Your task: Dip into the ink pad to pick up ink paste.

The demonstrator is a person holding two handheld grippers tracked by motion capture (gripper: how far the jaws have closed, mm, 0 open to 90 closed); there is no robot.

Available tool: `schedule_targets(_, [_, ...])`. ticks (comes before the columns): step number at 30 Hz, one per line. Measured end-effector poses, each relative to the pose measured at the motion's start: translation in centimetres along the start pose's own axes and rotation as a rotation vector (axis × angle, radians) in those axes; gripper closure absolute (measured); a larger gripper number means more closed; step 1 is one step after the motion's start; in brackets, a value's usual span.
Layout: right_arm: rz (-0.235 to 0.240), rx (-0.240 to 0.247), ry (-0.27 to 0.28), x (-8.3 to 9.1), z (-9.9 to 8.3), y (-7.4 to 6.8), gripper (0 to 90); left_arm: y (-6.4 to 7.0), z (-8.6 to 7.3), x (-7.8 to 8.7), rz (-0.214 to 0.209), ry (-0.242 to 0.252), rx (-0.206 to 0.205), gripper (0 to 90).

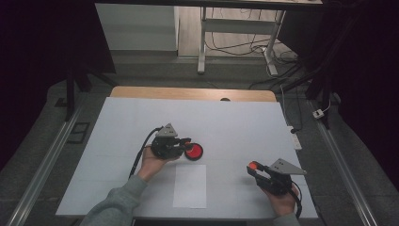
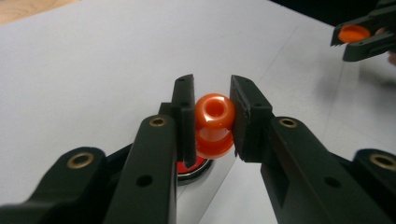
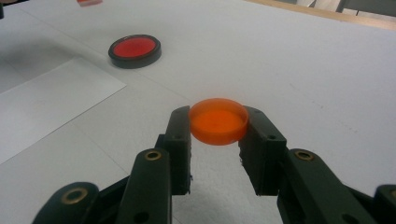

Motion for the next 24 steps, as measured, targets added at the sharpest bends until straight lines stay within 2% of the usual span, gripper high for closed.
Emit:
schedule_targets(6, [0.002, -0.001, 0.0, 0.0, 0.0, 0.0, 64.7, -0.3, -0.7, -1.0, 0.011, -0.027, -0.007, 72.4])
schedule_targets(14, [0.006, 0.001, -0.007, -0.2, -0.2, 0.0, 64.7, -0.8, -1.3, -2.1, 0.031, -0.036, -0.015, 72.4])
schedule_targets(20, [0.005, -0.003, -0.006, -0.2, -0.2, 0.0, 64.7, -1.1, -1.5, -2.4, 0.04, -0.038, -0.013, 72.4])
schedule_targets(24, [0.006, -0.002, -0.009, -0.2, -0.2, 0.0, 64.7, -1.2, -1.7, -2.8, 0.044, -0.044, -0.028, 72.4])
Point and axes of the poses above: each handheld gripper's, and its own axes: x roughly backward along the jaws, z roughly out of its top, y roughly to its right, the point moved 6 cm from there along -x, roughly forward along the jaws, and after that the axes turned 13 degrees about y, right-handed, at the moved point
